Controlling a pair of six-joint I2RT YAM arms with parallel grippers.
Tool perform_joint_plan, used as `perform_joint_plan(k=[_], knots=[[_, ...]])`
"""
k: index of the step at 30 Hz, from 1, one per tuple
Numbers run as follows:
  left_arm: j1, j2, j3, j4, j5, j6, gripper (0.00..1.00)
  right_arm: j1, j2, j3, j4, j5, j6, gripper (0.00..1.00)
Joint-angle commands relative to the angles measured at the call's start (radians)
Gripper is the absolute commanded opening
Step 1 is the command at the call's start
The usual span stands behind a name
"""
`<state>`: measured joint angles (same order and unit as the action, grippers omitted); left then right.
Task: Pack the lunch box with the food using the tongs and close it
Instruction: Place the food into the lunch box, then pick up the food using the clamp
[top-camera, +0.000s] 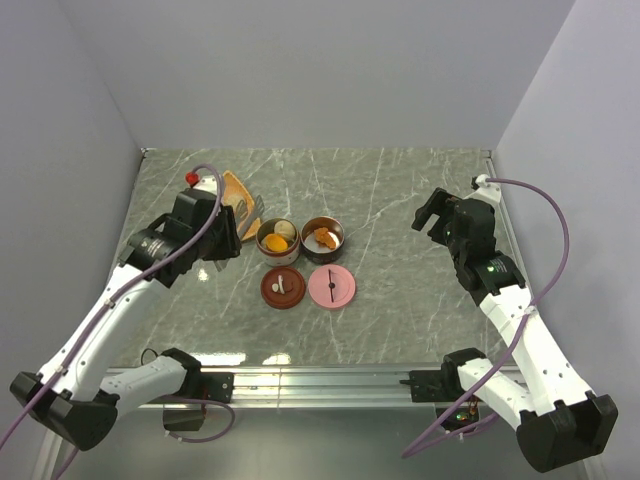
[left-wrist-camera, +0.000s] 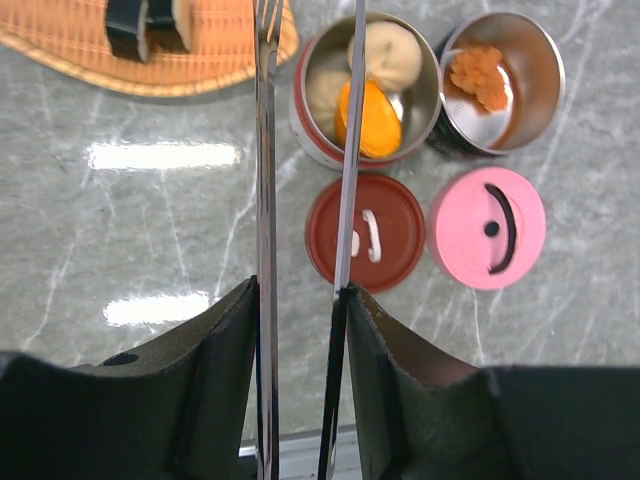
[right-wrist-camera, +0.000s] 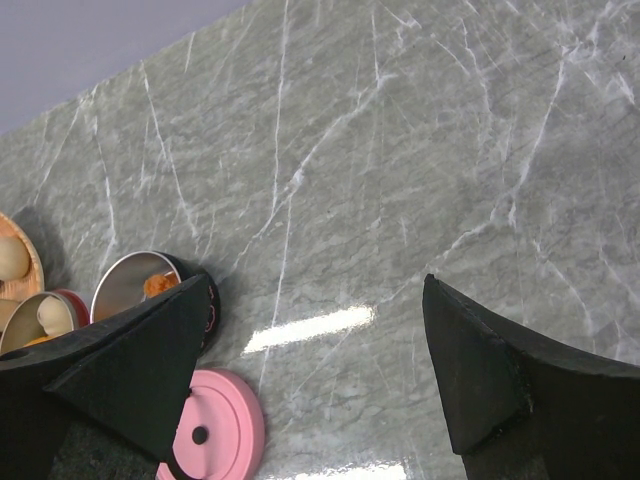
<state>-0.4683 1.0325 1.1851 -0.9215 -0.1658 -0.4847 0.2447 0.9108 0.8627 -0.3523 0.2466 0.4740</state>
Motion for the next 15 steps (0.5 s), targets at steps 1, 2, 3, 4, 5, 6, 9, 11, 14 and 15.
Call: perform_joint_plan(k=[1,2,3,4,5,6,9,11,14,15], knots=[[0.006,0.038,0.045,0.021,-0.072,-0.011,0.45,0.008,-0.023,0.006,0.022,0.014,-0.014,0.93],[0.013,0.043,0.042,0.018,-0.086,-0.006,0.45,0.008,-0.021,0.007,0.022,0.016,-0.015,0.93],[0.035,0.046,0.038,0.018,-0.089,-0.002,0.45,0.008,-0.021,0.009,0.022,0.013,-0.017,0.93],[0.054,0.046,0.033,0.018,-0.087,0.0,0.45,0.008,-0.021,0.009,0.021,0.013,-0.017,0.93],[0.077,0.046,0.021,0.018,-0.068,0.011,0.45,0.008,-0.023,0.009,0.021,0.013,-0.018,0.93],[0.127,0.043,0.013,0.021,-0.049,0.017,0.45,0.008,-0.024,0.009,0.019,0.013,-0.018,0.93],[0.18,0.043,-0.011,0.015,-0.044,0.038,0.45,0.008,-0.027,0.002,0.016,0.014,-0.02,0.93],[0.192,0.04,-0.034,0.013,-0.047,0.05,0.45,0.008,-0.029,0.002,0.016,0.013,-0.018,0.93],[0.209,0.034,-0.067,0.016,-0.011,0.051,0.45,0.008,-0.026,0.002,0.018,0.011,-0.021,0.93],[0.209,0.034,-0.074,0.016,0.003,0.048,0.45,0.007,-0.024,0.004,0.018,0.01,-0.021,0.93]])
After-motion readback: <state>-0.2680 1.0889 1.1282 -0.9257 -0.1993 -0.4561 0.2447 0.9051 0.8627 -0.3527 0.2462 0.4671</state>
